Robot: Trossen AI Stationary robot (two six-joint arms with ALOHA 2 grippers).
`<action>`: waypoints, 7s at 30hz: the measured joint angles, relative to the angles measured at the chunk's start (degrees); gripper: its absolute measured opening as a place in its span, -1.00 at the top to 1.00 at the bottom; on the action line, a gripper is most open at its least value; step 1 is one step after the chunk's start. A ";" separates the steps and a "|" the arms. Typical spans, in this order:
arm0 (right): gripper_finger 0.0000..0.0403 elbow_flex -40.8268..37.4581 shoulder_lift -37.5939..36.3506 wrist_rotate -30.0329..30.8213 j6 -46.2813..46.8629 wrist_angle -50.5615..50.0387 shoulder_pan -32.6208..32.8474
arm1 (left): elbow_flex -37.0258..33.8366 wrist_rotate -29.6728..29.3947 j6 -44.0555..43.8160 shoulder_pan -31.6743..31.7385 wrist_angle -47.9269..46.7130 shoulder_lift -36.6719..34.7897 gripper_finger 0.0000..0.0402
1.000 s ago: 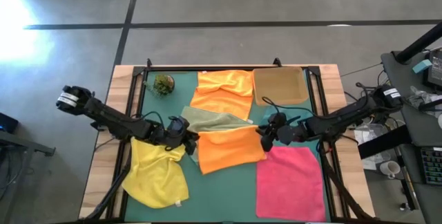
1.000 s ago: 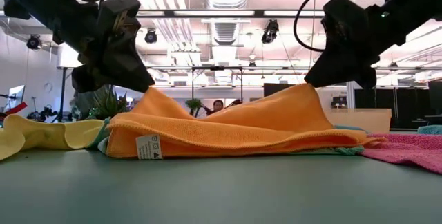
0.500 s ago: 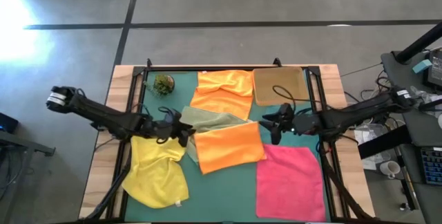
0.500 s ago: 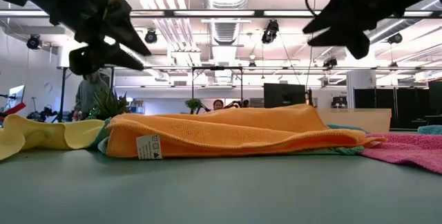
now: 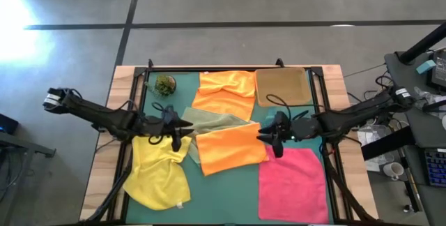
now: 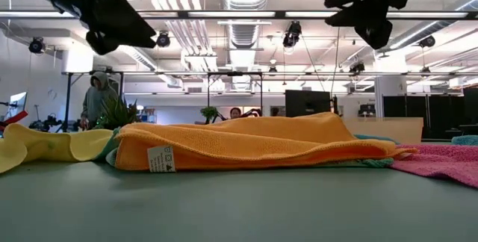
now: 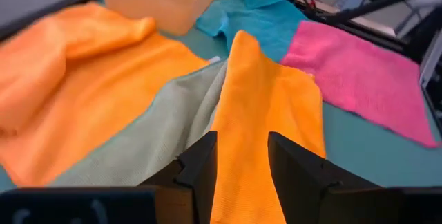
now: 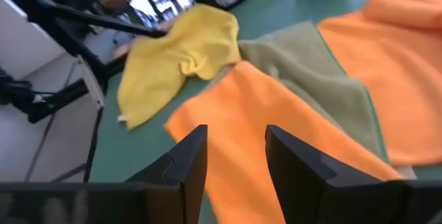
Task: Fold microfiber towels
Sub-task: Fold the bottom orange towel
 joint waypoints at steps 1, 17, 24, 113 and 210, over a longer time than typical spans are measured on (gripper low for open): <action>0.32 1.19 1.22 -0.03 1.33 -1.56 0.15 | 0.16 0.08 1.67 0.00 -0.04 -0.11 0.44; 0.30 11.52 11.40 8.12 18.61 -26.44 0.89 | 3.76 10.72 11.75 1.75 -8.00 -0.11 0.44; 0.23 11.22 8.44 8.53 23.75 -33.02 -4.25 | 3.35 11.76 12.98 1.91 -7.94 0.41 0.44; 0.95 -1.43 17.97 -45.31 -6.95 9.07 -23.84 | 13.76 31.78 7.45 20.24 0.88 28.73 0.01; 0.88 1.83 16.83 -43.58 -19.86 -1.87 -22.78 | 22.54 39.63 18.48 18.27 -10.73 40.53 0.97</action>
